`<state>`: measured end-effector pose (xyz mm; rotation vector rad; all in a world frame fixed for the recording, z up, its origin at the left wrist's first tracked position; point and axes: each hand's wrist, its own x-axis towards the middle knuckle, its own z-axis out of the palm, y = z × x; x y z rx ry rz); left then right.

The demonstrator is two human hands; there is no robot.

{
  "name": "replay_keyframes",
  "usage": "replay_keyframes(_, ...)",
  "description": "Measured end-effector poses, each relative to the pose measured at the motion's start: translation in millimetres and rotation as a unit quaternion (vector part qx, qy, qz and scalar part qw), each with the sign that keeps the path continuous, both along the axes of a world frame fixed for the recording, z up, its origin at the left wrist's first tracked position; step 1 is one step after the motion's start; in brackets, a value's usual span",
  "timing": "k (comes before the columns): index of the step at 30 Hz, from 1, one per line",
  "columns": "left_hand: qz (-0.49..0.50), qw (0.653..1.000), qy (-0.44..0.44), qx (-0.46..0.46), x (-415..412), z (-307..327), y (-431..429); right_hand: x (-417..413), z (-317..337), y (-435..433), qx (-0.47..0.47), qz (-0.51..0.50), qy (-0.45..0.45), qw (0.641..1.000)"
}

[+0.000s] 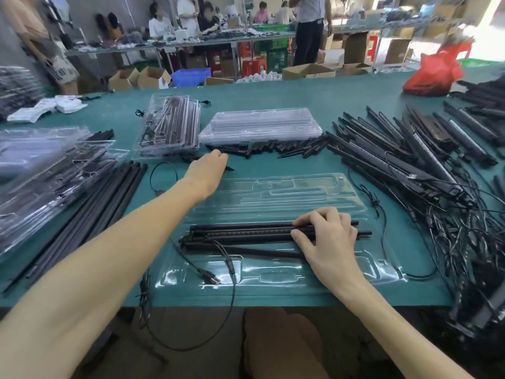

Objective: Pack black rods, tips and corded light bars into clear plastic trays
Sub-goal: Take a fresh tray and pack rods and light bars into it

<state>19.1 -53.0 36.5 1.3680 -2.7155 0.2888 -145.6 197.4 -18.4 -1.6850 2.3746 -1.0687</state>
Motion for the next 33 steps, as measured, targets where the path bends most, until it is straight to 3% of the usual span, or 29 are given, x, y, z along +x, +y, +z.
replay_keyframes(6, -0.004, 0.998, -0.056, -0.017, -14.6, -15.8, -21.7, 1.8, -1.5, -0.8, -0.008, 0.005, 0.000, 1.000)
replay_keyframes(13, -0.017, 0.994, -0.037, -0.101, -10.7, -17.4, -24.5, 0.9, 3.5, 3.2, -0.071, 0.010, -0.072, 0.995)
replay_keyframes(17, -0.033, 0.990, 0.006, -0.140, -3.4, 0.0, -20.1, 4.8, 9.3, 9.9, -0.097, 0.012, -0.068, 0.993)
replay_keyframes(21, -0.078, 0.986, 0.128, -0.070, -0.8, 23.6, 12.6, 3.1, 17.8, 11.4, -0.121, 0.009, -0.119, 0.985)
replay_keyframes(25, -0.196, 0.960, 0.179, 0.087, -4.2, 37.7, 67.0, 1.4, 30.3, 6.7, -0.147, -0.003, -0.132, 0.980)
replay_keyframes(30, -0.256, 0.951, 0.079, 0.154, 2.6, 40.5, 117.6, 2.4, 38.2, -1.2, -0.145, -0.012, -0.149, 0.978)
replay_keyframes(33, -0.259, 0.965, -0.002, 0.035, 9.7, 31.5, 123.0, 3.7, 39.1, -4.5, -0.148, -0.011, -0.166, 0.975)
